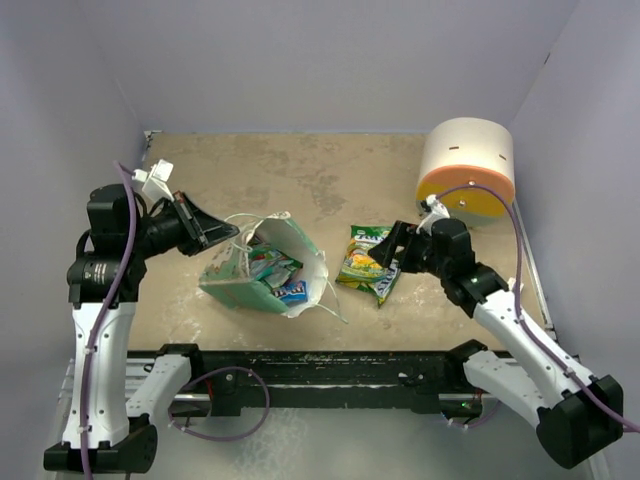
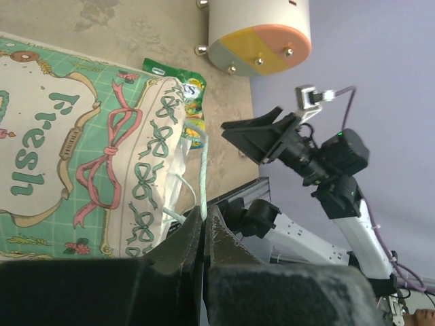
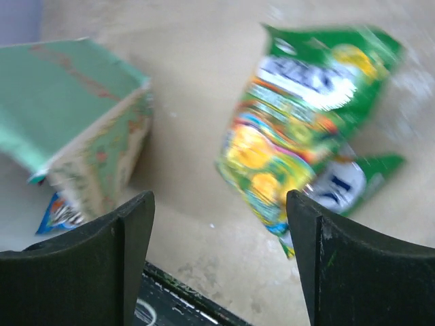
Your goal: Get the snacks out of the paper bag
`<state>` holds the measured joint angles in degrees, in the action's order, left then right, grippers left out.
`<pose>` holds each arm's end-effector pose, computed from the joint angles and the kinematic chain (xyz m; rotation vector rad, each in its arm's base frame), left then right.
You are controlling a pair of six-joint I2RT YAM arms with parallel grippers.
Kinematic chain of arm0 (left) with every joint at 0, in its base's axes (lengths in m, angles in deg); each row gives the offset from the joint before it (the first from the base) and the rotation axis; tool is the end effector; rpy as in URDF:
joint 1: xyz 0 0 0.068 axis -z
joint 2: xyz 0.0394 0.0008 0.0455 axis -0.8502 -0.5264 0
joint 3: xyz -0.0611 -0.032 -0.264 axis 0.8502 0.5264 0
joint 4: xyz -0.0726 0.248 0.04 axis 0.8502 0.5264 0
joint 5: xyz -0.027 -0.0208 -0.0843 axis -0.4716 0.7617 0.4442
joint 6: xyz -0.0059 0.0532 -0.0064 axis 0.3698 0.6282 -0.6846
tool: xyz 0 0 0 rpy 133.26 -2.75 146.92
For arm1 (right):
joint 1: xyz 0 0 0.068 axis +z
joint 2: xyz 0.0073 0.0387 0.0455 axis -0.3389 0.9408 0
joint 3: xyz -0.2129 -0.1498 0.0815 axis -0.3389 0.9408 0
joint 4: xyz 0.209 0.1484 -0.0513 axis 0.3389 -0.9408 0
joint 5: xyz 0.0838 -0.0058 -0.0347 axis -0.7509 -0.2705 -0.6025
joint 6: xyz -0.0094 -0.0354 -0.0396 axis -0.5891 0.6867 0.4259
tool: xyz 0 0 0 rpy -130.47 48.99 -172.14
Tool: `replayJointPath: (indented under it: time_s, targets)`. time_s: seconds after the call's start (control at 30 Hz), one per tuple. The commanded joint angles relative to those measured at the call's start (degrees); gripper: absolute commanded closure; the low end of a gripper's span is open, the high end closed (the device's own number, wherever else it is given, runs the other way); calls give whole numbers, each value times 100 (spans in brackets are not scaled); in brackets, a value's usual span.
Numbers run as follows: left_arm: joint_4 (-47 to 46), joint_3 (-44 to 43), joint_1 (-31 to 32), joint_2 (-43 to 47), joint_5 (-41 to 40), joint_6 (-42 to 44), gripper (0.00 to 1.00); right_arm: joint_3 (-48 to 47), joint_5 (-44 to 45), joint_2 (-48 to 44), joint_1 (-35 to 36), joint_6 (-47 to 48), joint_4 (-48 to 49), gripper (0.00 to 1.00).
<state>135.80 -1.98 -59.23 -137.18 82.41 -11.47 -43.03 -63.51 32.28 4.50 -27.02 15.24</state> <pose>0.1387 -0.0215 0.4116 -0.3674 2.1060 -1.2213 0.1816 0.0861 0.2625 0.2596 2.1247 0.8058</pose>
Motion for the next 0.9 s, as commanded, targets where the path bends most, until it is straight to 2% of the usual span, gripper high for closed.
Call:
replayJointPath:
  time_s: [0.0,0.07,0.17,0.23,0.33,0.5,0.63,0.87]
  targets:
    - [166,-193,12,-40,267,419,100,-800,-1691,176,179,1762,1235,20]
    - [126,-131,12,25,466,435,100,-1213,-1870,345,652,2235,1271,19]
    - [342,-91,12,131,659,685,100,-1690,-1795,713,1754,3032,1292,18]
    - [534,-85,10,161,733,861,100,-1743,-1757,912,2489,3567,1500,19]
    - [693,-52,12,241,763,966,100,-1632,-1565,1218,3207,4115,1888,21]
    - [747,6,11,400,430,766,100,-1867,-1354,1927,3801,5564,1289,38]
    - [312,266,12,725,149,238,100,-2031,-758,2181,3951,6173,999,41]
    - [665,-14,11,527,100,655,100,-2374,-507,2668,3961,6898,776,40]
